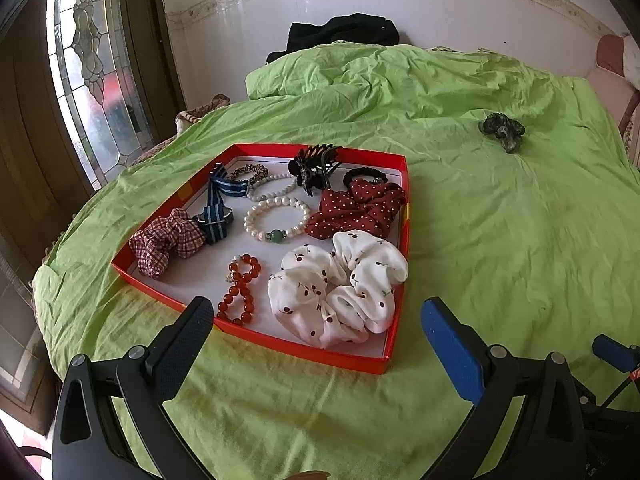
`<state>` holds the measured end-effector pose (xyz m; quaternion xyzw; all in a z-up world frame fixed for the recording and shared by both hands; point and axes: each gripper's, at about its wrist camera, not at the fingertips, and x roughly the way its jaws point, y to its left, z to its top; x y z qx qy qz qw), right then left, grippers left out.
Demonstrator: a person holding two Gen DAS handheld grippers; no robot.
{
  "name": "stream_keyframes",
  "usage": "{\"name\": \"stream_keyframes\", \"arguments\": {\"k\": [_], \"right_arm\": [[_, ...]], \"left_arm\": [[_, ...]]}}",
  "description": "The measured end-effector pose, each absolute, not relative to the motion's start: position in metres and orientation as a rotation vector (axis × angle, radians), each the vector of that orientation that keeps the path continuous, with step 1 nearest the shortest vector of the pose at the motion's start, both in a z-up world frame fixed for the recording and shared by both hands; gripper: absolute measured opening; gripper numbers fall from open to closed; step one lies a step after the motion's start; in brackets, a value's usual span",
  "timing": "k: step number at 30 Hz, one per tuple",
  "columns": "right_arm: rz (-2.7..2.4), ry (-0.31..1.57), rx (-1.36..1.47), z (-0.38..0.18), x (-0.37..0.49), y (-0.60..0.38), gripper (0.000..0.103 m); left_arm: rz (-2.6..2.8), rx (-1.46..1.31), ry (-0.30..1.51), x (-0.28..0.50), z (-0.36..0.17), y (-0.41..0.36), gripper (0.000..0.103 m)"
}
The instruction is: Organize jewelry
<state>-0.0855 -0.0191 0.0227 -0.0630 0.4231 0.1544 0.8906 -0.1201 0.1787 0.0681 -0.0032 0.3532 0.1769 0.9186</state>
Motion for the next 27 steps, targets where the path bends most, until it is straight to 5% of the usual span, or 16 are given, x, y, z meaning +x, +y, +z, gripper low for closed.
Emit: {"name": "stream_keyframes", "arguments": {"k": [16, 27], "right_arm": [[0.316, 0.819, -0.116, 0.050, -0.099, 0.011, 0.071], [0.344, 0.808, -0.075, 0.095, -0.114, 0.084, 0.074]], "left_arm": [[0.336, 0.015, 0.701, -0.140, 0.088, 0.189, 0.103], [0.389, -0.007, 0.643, -0.164, 0.130, 0.268, 0.103]]}}
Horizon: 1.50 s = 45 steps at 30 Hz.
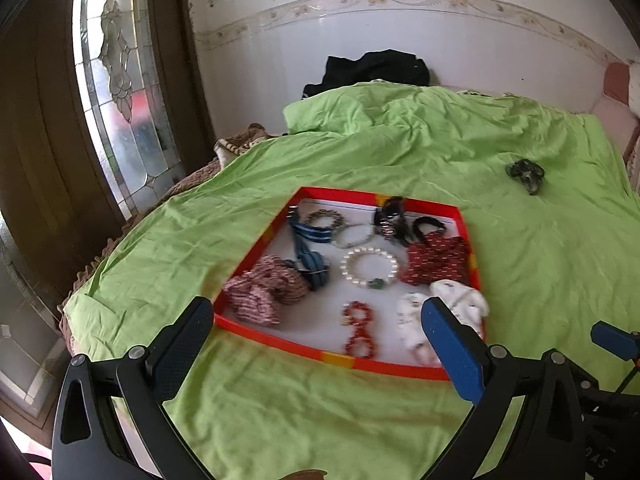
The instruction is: Organize jewelry
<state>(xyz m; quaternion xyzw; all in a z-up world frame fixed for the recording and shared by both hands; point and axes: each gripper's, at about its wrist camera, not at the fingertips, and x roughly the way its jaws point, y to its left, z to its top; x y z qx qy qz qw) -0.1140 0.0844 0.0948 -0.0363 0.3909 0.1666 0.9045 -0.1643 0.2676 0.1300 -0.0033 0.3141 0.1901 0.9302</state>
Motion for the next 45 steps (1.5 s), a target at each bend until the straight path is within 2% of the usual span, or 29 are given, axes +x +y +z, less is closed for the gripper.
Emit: {"name": "stream_keyframes", "arguments": {"k": [14, 45], "right_arm": [[0.302, 0.859, -0.098, 0.087, -0.129, 0.136, 0.076], [0.332, 0.835, -0.183, 0.075, -0.130, 0.155, 0.078]], "left_arm": [[0.367, -0.195, 0.658, -0.190, 0.120, 0.331, 0.103], [0.367, -0.160, 0.717, -0.179, 0.106, 0.321, 0.103]]}}
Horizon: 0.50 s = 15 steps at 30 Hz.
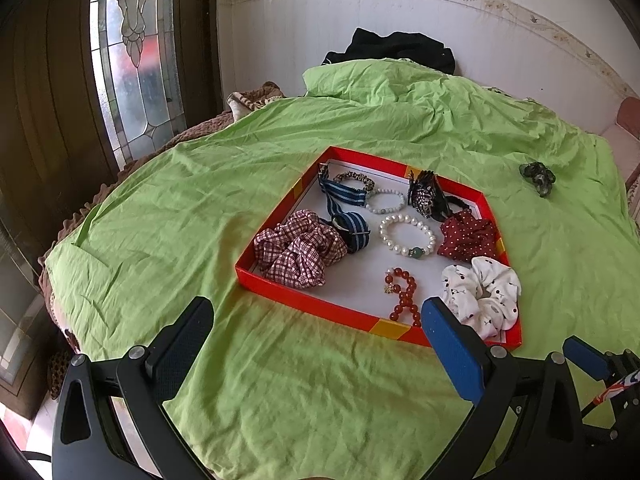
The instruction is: Organize jewelry
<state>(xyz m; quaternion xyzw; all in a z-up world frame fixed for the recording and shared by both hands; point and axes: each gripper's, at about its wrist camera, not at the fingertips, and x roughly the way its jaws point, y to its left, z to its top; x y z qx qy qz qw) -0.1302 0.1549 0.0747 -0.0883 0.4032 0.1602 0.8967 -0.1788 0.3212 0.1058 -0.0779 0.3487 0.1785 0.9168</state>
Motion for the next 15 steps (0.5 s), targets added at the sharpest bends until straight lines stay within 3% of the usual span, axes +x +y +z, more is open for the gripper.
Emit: {"name": "stream_keyframes", "arguments": {"k": [15], "right_arm": [[0.342, 0.828, -0.189, 0.0751, -0.1262, 0.1570, 0.079]], "left_arm": [[0.382, -0.135, 0.753, -0.1726, 0.0964, 0.3188, 0.103]]}}
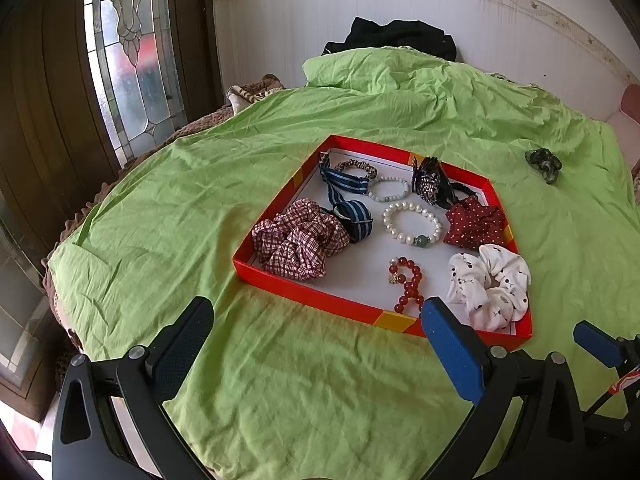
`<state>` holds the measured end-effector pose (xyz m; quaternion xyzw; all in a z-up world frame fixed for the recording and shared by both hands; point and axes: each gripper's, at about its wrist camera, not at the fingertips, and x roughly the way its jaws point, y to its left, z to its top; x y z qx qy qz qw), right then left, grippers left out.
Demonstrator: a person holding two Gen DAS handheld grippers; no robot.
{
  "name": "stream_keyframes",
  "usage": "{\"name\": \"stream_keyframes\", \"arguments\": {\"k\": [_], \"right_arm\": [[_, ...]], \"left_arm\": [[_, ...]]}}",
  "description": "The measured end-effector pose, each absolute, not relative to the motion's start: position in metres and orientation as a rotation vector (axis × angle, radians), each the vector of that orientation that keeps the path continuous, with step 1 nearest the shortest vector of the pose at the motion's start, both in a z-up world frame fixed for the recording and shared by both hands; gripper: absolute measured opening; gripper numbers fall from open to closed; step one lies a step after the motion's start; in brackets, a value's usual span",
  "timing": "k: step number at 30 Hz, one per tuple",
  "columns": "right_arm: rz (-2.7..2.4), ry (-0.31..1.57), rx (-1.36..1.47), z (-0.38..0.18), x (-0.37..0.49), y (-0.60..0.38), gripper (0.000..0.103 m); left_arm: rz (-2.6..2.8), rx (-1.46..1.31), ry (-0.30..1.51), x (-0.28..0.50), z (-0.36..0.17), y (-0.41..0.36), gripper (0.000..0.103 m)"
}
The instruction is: Organize jewelry
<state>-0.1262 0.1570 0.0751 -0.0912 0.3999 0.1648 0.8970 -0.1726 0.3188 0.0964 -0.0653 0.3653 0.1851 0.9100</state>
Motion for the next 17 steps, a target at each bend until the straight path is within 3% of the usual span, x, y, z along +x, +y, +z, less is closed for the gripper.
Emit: {"name": "stream_keyframes", "arguments": {"k": [17], "right_arm": [[0.350, 0.850, -0.177, 0.0669, -0.1248, 0.1532, 0.080]], "left_arm": [[0.405, -0.114, 0.765, -0.1697, 0.0919, 0.3156, 0.103]]}}
